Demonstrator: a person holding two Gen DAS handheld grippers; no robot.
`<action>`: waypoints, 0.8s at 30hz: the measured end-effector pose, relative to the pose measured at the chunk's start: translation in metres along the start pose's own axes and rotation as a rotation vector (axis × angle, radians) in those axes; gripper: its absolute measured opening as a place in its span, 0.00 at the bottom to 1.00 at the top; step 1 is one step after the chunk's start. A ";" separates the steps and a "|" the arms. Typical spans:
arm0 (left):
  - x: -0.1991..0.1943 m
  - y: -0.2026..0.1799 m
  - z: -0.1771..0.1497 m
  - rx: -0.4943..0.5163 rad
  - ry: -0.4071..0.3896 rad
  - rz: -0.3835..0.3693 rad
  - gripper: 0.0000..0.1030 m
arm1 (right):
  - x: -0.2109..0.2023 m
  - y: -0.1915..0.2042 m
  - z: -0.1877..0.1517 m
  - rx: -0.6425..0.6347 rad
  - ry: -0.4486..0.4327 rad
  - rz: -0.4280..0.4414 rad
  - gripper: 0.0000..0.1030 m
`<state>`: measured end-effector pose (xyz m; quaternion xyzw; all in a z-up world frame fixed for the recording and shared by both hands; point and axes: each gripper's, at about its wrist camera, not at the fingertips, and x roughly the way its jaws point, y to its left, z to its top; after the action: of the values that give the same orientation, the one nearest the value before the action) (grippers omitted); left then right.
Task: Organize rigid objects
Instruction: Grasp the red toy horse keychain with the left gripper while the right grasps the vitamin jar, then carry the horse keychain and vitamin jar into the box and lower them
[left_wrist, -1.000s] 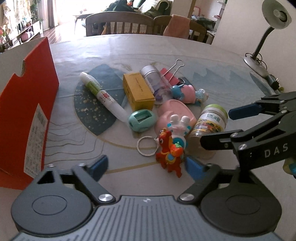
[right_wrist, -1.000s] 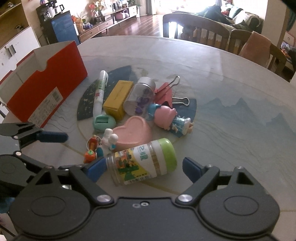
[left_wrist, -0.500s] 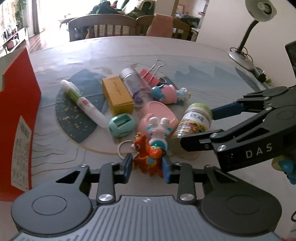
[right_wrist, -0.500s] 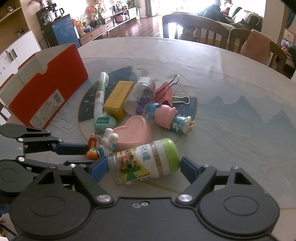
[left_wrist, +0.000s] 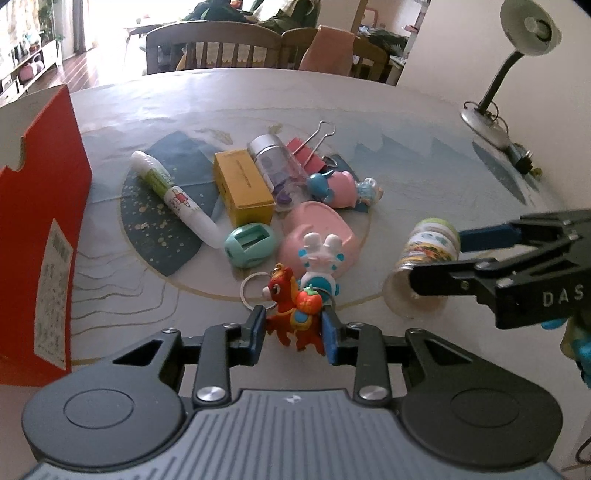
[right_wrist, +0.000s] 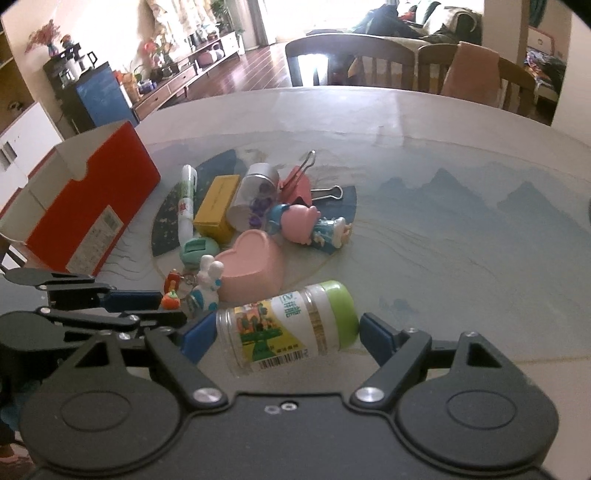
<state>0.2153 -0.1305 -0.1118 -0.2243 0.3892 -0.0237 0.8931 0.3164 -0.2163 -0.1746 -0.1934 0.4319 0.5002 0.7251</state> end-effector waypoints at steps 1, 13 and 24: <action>-0.003 0.000 0.000 -0.004 -0.001 -0.006 0.30 | -0.004 0.000 -0.001 0.010 -0.004 0.000 0.81; -0.051 0.007 0.003 -0.028 -0.039 -0.037 0.30 | -0.054 0.027 0.000 0.028 -0.087 0.010 0.81; -0.097 0.027 0.011 -0.040 -0.058 -0.016 0.30 | -0.083 0.074 0.015 -0.005 -0.145 0.030 0.81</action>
<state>0.1524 -0.0807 -0.0500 -0.2457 0.3617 -0.0167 0.8992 0.2462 -0.2204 -0.0874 -0.1521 0.3798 0.5247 0.7465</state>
